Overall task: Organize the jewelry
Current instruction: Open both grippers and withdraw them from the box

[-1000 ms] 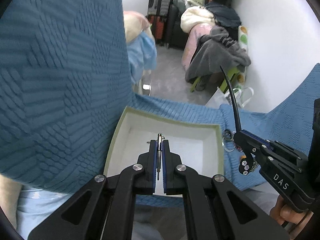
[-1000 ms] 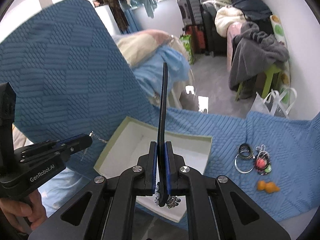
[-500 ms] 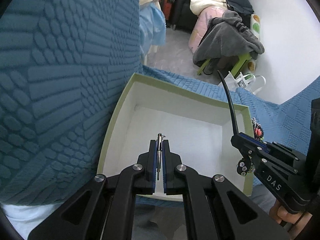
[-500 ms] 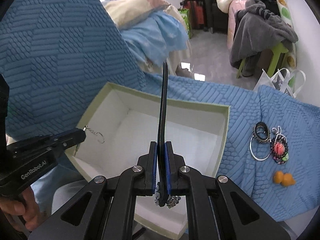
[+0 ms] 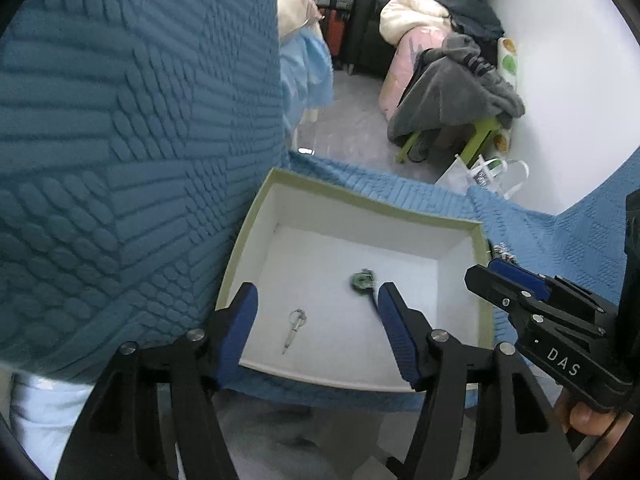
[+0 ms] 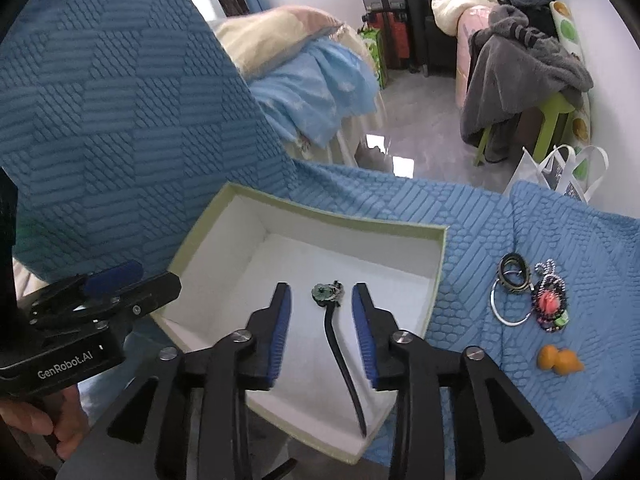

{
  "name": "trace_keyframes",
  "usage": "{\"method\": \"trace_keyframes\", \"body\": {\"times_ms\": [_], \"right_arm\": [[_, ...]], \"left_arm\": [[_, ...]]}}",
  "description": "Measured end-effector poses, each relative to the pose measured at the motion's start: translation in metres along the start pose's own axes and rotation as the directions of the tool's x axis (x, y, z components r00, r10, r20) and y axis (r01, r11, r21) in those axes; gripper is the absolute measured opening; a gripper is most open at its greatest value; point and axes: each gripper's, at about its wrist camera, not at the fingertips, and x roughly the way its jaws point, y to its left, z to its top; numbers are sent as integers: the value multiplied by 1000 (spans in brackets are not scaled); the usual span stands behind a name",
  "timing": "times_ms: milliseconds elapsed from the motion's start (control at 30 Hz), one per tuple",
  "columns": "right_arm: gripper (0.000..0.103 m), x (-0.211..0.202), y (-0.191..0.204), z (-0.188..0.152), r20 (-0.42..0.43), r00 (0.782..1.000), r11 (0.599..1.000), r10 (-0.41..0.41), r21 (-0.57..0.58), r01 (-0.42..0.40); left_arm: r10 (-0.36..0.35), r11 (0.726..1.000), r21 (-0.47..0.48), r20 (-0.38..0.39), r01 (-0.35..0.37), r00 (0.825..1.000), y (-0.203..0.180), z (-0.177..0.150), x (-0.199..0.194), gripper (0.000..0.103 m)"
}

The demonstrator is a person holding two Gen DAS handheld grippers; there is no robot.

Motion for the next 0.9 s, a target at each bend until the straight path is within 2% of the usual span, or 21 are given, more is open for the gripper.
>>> {"method": "trace_keyframes", "body": {"times_ms": [33, 67, 133, 233, 300, 400, 600, 767, 900], "right_arm": [[48, -6, -1, 1, 11, 1000, 1000, -2, 3, 2], [62, -15, -2, 2, 27, 1000, 1000, -8, 5, 8], [75, -33, -4, 4, 70, 997, 1000, -24, 9, 23], [81, -66, -8, 5, 128, 991, 999, -36, 2, 36], [90, -86, -11, 5, 151, 987, 999, -50, 0, 51], [98, -114, -16, 1, 182, 980, 996, -82, -9, 85], [100, -164, -36, -14, 212, 969, 992, -124, 12, 124], [100, -203, -61, -30, 244, 956, 986, -165, 46, 158], [101, -219, -75, -42, 250, 950, 982, -189, 65, 178]], "left_arm": [[1, 1000, 4, 12, -1, 1000, -2, 1, -7, 63], [3, 1000, 8, 20, -3, 1000, -4, 1, -11, 63], [4, 1000, 20, 44, -5, 999, -9, 2, -26, 63], [-13, 999, 31, 80, 11, 997, -19, 4, -49, 63], [-26, 999, 40, 106, 22, 994, -26, 4, -63, 64], [-53, 997, 65, 140, 44, 989, -42, 3, -81, 64], [-115, 991, 89, 188, 99, 975, -75, -2, -111, 64], [-148, 986, 109, 178, 130, 973, -103, -5, -113, 64], [-160, 982, 128, 160, 140, 974, -126, -11, -107, 64]]}}
